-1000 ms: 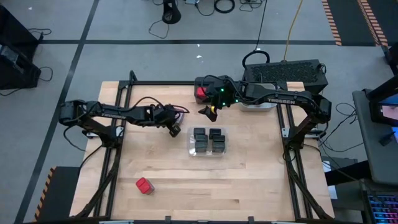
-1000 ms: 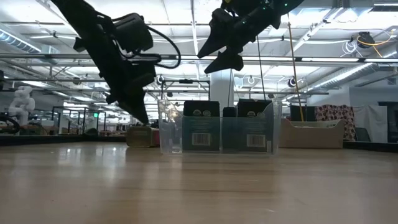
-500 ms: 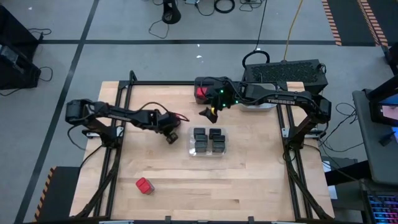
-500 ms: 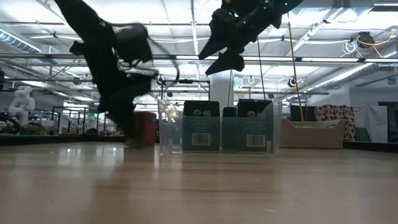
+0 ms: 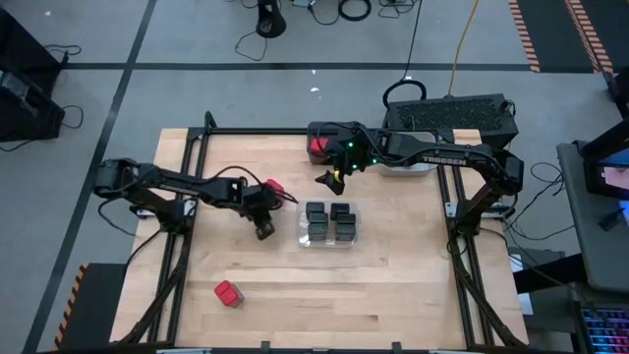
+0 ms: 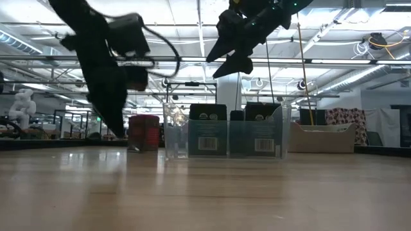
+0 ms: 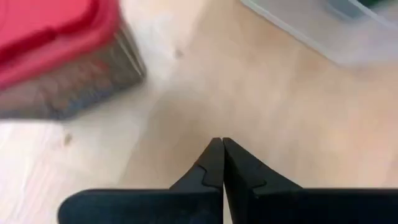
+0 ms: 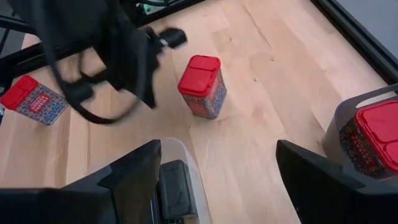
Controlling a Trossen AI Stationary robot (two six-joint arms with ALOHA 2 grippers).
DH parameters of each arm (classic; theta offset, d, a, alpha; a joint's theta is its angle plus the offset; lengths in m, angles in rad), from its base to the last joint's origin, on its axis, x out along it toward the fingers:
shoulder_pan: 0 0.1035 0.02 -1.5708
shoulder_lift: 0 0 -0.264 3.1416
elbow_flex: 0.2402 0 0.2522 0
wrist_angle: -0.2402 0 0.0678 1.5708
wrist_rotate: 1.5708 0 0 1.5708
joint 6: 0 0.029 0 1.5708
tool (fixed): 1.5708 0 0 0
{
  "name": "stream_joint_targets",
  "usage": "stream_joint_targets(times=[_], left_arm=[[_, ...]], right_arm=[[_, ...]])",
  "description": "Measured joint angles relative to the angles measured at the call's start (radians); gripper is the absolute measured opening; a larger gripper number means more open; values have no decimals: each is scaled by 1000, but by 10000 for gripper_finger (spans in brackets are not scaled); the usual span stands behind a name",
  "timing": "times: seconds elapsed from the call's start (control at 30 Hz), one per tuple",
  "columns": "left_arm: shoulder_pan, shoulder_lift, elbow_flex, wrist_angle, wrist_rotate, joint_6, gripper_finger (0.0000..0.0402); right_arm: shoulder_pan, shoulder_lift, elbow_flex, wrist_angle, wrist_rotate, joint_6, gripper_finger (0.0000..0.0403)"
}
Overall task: Sort spices by type
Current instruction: Put the red seasoning can into the black bin
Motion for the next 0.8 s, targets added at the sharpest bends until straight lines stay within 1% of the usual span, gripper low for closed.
stream_joint_targets(times=[0.1, 0.2, 0.27, 0.33, 0.43, 0.53, 0.67, 0.8], left_arm=[[3, -83, 37, -126, 16, 81, 4], [31, -154, 93, -232, 2, 214, 4], [48, -186, 135, -274, -45, 310, 4], [57, -210, 177, -314, -130, 386, 8], [60, -232, 225, -346, -268, 495, 16], [60, -249, 238, -331, -344, 572, 17], [60, -246, 237, -326, -385, 615, 18], [74, -218, 230, -312, -384, 645, 23]], right_arm=[[0, 0, 0, -9, 0, -5, 302], [0, 0, 0, -11, 0, -13, 302], [0, 0, 0, -10, 0, -21, 302], [-1, 0, 0, -10, 0, -24, 302], [-3, 0, 0, -10, 0, -27, 302], [-3, 0, 0, -9, 0, -27, 302], [-3, 0, 0, -9, 0, -27, 302], [-3, 0, 0, -9, 0, -27, 302]])
